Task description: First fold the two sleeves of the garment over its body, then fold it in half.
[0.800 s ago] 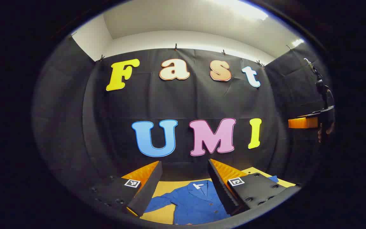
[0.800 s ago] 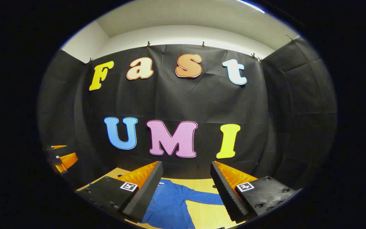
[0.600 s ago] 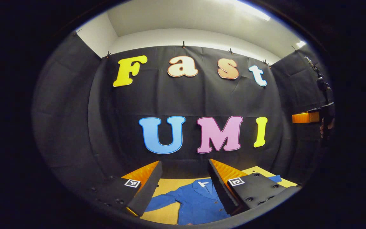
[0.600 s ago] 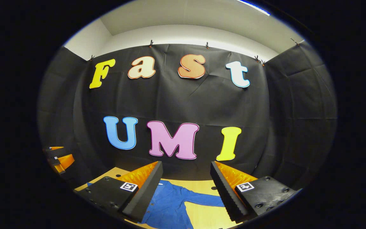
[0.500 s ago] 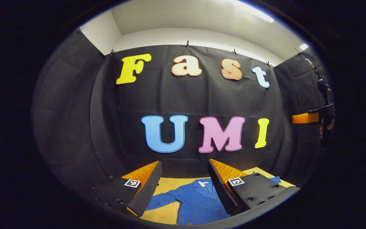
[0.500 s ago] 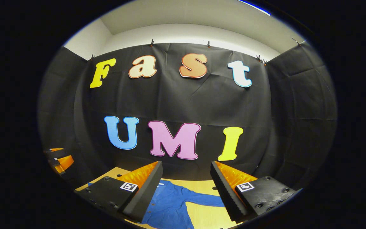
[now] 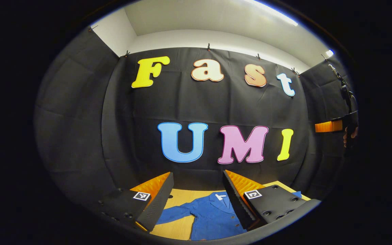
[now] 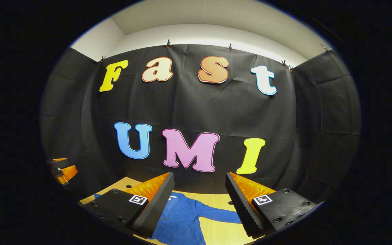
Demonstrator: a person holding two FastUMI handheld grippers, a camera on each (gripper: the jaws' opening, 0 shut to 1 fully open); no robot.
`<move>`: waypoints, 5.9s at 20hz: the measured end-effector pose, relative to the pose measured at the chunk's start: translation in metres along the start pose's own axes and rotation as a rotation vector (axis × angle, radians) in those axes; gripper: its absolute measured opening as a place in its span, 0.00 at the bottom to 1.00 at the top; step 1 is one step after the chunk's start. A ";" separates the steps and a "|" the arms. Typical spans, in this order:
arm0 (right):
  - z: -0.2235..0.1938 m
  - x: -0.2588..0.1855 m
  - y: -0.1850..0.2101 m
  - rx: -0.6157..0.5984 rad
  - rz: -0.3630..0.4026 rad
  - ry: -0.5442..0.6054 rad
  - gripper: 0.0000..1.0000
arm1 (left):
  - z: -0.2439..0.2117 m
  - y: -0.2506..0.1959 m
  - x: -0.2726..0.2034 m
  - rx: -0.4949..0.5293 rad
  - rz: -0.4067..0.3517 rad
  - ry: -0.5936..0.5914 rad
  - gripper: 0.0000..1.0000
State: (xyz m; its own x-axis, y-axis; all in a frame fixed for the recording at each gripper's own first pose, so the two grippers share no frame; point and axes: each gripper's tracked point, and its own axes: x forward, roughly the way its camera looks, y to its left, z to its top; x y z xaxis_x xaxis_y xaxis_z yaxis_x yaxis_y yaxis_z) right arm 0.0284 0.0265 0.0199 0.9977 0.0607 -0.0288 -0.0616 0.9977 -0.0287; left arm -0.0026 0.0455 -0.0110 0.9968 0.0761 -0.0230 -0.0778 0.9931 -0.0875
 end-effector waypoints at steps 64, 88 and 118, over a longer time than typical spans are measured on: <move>-0.459 0.172 -0.262 0.418 -0.262 1.201 0.05 | -0.086 -0.070 0.054 -0.228 0.028 0.283 0.84; -0.473 0.272 0.296 0.092 0.277 1.257 0.05 | -0.155 0.192 -0.086 -0.299 0.362 0.318 0.82; -0.435 0.138 0.116 0.201 0.430 1.202 0.98 | -0.393 0.241 0.083 -0.439 0.294 1.103 0.85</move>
State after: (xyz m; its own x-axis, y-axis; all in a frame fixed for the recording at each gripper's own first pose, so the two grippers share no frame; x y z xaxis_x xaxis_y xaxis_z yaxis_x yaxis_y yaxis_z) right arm 0.1469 0.1376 -0.4224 0.2428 0.4156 -0.8766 -0.2605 0.8983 0.3538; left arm 0.0549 0.2561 -0.4257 0.4092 -0.0357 -0.9117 -0.5090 0.8204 -0.2605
